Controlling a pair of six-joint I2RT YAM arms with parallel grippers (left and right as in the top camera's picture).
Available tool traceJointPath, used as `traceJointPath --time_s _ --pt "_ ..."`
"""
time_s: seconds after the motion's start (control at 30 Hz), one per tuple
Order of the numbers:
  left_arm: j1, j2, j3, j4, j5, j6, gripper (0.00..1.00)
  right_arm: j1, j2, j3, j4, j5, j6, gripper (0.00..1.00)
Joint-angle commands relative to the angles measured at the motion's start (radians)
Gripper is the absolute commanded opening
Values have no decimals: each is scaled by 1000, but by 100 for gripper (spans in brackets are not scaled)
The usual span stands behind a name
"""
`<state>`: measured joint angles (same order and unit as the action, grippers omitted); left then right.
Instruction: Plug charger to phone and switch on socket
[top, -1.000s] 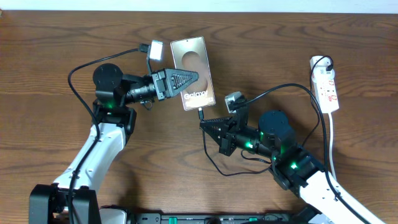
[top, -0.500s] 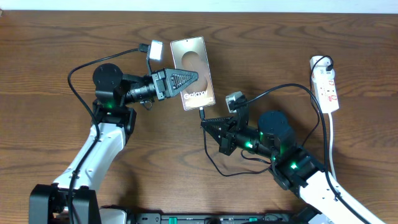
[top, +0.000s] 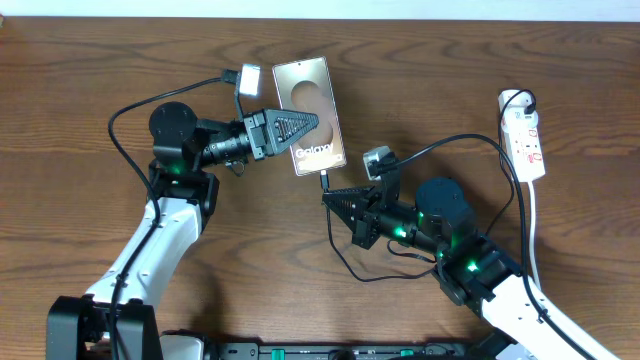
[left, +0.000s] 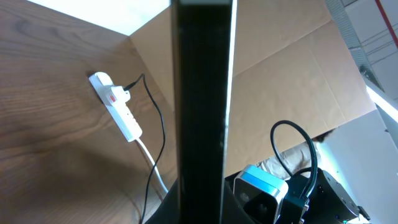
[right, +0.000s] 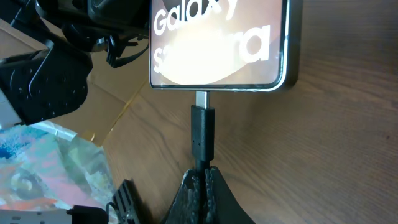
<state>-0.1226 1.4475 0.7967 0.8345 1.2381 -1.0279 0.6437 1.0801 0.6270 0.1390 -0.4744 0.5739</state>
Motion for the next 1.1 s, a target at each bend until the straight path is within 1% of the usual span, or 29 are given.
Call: traceJointPath --time_s 0.0,0.43,0.67,1.07 --pt "-3 -10 19 11 8 -5 8 -2 2 8 16 12 10 1" --pt "-3 -10 19 11 8 -5 7 -1 16 8 26 0 9 1" --pt "-3 -10 19 11 38 -4 7 -5 27 8 39 20 8 1" --pt "-3 -10 19 11 68 0 7 -47 27 8 145 -4 8 1"
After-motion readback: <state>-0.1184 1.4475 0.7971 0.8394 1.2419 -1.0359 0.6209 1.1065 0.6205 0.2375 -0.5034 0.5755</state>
